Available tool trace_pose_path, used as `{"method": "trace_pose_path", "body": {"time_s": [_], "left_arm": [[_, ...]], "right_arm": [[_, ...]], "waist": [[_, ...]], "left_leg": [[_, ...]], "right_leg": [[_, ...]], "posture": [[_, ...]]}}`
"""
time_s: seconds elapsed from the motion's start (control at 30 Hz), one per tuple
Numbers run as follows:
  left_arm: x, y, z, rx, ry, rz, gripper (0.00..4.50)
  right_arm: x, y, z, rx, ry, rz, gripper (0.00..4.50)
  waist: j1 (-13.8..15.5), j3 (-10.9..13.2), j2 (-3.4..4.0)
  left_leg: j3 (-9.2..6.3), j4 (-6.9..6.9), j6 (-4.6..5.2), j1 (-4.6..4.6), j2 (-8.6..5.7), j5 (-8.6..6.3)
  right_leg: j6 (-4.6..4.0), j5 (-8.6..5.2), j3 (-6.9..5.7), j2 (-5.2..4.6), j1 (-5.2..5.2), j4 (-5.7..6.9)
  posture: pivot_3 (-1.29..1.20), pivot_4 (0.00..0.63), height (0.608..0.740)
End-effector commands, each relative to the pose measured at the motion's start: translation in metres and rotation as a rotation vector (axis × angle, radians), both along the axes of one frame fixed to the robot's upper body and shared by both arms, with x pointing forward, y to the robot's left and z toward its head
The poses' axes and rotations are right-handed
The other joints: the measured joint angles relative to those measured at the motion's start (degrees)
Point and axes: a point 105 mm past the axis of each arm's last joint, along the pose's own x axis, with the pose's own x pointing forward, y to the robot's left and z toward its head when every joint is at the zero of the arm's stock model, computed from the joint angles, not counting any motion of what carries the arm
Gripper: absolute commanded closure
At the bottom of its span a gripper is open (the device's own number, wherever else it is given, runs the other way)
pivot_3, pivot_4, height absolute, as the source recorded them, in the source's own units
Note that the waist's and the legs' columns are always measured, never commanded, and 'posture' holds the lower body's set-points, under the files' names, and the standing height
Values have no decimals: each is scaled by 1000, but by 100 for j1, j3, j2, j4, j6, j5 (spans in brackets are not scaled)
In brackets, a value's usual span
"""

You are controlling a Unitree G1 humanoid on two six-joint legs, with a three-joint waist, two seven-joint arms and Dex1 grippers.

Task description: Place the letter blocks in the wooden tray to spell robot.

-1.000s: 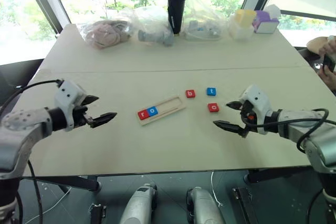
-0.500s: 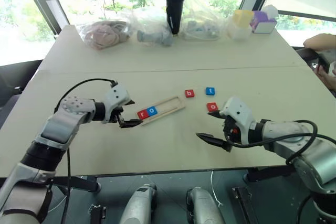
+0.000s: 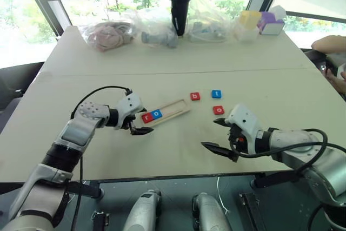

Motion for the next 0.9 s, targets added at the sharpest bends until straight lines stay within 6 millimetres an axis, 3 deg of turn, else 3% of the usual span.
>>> {"method": "trace_pose_path", "body": {"time_s": [0.03,0.17,0.2,0.5,0.63,0.9], "left_arm": [[4,5,-10,36,7,21,0],[4,4,-13,15,25,18,1250],[4,3,-13,9,29,17,1335],[1,3,-8,25,22,-43,1335],[-27,-6,4,38,8,-271,1335],[-41,5,4,123,15,-331,1335]], "right_arm": [[2,-1,6,4,-40,-2,18],[3,-3,6,3,-41,-4,0],[3,-3,6,2,-42,-5,0],[7,-11,8,-10,-48,-25,0],[9,-19,9,-23,-48,-50,0],[7,-20,7,-8,-33,-63,0]], "waist": [[2,-1,1],[2,-3,2],[0,-3,2],[1,-5,3],[-23,-4,3],[-4,-4,2]], "left_leg": [[-1,13,7,-1,1,-5],[-2,42,15,1,1,-13],[-1,45,14,1,1,-15],[4,47,20,0,1,-21],[15,41,26,-5,2,-25],[28,41,38,-17,1,-33]], "right_leg": [[0,0,-1,0,4,4],[1,0,-1,-2,22,6],[1,0,-1,-4,23,4],[1,2,1,-14,22,1],[0,2,4,-18,13,-4],[0,2,2,-31,2,-14]], "posture": [[0,150,740],[0,150,740],[0,150,740],[0,150,740],[0,150,740],[0,150,740]]}}
